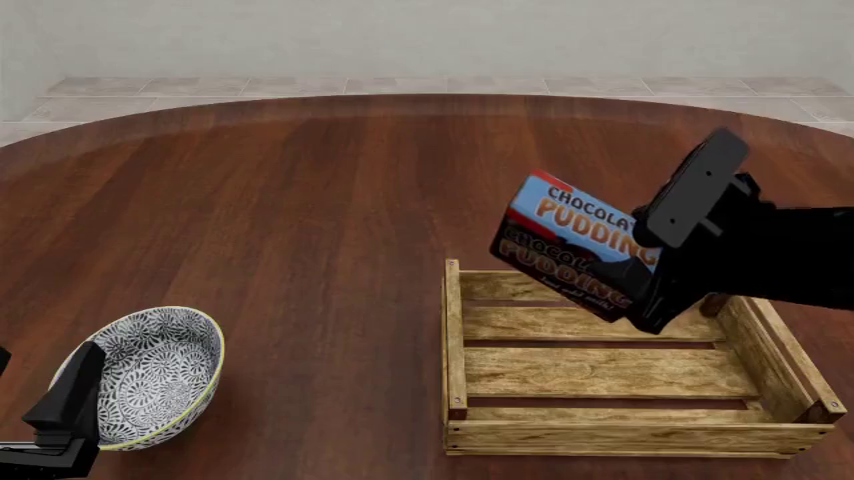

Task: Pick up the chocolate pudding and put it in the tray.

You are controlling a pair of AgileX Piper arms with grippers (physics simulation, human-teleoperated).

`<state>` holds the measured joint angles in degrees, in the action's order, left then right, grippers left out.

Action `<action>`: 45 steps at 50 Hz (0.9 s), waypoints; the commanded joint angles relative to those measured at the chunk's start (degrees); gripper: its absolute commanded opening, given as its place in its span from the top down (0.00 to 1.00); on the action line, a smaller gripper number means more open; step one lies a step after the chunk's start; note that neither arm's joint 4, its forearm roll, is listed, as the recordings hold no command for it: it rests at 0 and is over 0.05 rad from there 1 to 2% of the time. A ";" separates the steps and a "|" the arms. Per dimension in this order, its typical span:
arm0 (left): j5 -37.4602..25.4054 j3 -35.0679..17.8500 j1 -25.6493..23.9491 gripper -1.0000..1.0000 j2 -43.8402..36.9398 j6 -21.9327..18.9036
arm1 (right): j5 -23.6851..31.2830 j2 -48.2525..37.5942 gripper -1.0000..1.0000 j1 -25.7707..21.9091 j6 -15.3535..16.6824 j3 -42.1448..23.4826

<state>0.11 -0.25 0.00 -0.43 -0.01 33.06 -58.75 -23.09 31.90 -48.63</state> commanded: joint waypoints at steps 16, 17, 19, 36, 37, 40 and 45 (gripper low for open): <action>0.00 0.00 -0.01 0.00 0.00 0.00 | 0.63 4.69 1.00 0.75 -3.00 4.14; 0.00 0.00 -0.01 0.00 0.01 -0.01 | 0.74 4.92 1.00 0.73 -3.03 4.21; 0.00 0.00 0.00 0.00 0.00 0.00 | 0.83 5.33 1.00 0.76 -3.12 4.56; 0.00 0.00 0.00 0.00 0.01 0.00 | -0.01 6.41 1.00 0.75 -4.35 7.07; 0.00 0.00 0.00 0.00 0.01 0.00 | -0.15 6.45 1.00 0.73 -4.36 7.26; 0.00 0.00 0.00 0.00 -0.01 -0.01 | -0.48 6.55 1.00 0.59 -4.75 7.80; 0.00 0.00 0.00 0.00 0.00 0.02 | -0.35 7.01 1.00 0.17 -5.13 8.23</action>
<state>0.11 -0.25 0.00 -0.43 -0.01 32.94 -52.55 -22.49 28.68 -41.43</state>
